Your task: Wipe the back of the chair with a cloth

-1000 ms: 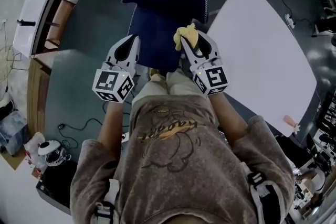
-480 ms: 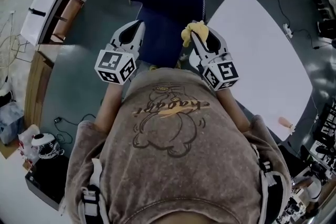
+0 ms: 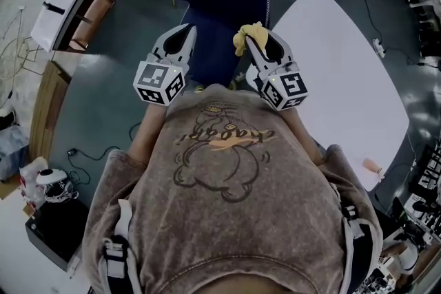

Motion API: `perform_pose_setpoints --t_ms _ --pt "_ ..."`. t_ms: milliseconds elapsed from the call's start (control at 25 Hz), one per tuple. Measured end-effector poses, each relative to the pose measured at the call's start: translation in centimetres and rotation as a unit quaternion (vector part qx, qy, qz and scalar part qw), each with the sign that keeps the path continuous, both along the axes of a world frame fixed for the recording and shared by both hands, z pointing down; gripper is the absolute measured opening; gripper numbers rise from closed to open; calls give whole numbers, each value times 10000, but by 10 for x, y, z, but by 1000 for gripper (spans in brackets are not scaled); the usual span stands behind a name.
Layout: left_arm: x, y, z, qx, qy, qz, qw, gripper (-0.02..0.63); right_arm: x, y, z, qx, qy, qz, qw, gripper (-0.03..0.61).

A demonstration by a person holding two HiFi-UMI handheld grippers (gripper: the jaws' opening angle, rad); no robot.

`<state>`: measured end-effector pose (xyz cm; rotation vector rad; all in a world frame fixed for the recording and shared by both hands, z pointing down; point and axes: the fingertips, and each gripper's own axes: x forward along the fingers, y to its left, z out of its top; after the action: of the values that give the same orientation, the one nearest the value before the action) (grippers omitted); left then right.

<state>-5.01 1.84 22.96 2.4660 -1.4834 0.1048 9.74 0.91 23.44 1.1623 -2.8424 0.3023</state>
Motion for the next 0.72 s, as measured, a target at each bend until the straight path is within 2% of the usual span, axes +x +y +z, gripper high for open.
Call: perform_pose_setpoints --t_ms 720 --pt "-24 -1 0 193 50 -338 9992 9 4 -7 8 65 246 220 9994 170"
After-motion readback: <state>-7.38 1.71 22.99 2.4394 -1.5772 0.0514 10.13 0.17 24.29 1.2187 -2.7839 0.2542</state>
